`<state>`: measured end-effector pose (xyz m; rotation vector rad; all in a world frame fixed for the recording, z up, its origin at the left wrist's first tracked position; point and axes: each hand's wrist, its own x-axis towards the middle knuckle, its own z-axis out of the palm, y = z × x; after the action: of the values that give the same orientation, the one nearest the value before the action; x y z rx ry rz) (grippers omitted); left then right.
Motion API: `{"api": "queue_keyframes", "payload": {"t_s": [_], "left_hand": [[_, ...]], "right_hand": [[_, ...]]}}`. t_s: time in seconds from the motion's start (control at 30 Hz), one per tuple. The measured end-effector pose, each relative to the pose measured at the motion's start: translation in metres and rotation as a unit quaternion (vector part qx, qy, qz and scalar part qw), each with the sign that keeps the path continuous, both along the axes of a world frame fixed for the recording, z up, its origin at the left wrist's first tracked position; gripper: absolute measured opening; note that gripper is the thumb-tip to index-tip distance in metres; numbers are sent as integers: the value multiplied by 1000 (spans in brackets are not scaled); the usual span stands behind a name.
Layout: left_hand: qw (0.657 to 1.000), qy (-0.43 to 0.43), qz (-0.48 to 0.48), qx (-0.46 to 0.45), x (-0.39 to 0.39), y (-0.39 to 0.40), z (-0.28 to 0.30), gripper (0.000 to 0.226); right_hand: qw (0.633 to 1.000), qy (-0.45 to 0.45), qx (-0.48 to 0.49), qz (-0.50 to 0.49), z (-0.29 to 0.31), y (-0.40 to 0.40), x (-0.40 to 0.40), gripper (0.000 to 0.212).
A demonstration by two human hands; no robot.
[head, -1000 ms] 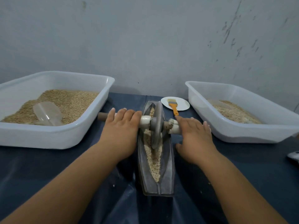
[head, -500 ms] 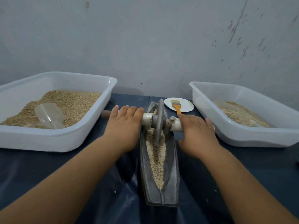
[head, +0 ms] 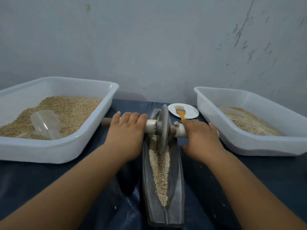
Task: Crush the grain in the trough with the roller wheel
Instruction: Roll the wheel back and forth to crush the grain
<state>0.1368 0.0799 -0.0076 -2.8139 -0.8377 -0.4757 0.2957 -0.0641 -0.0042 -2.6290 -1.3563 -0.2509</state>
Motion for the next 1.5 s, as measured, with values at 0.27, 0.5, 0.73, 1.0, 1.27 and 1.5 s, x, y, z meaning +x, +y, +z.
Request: {"api": "queue_keyframes", "payload": {"t_s": [0.27,0.5,0.73,1.0,1.27,1.5], "left_hand": [[998,-22,-16,57,-4,-2,-11,63],[999,0,-6,-44,16,30,-1,62],[999,-32,-19,-23,7,24,-14,64],[1000,-11,-10,-13,37,35,12,49],[997,-41,-53,44,17,25,-7,44],[999,22,-13,-39,37,32,20,38]], "right_hand": [[999,-46,6,-3,-14,-12,-4,66],[998,-58,-30,-8,14,25,14,60],[991,-128,-21,19,5,13,7,50],[998,-55,-35,-11,12,37,35,48],[994,-97,-9,56,-5,4,28,47],[998,-30,-49,6,10,35,39,51]]}}
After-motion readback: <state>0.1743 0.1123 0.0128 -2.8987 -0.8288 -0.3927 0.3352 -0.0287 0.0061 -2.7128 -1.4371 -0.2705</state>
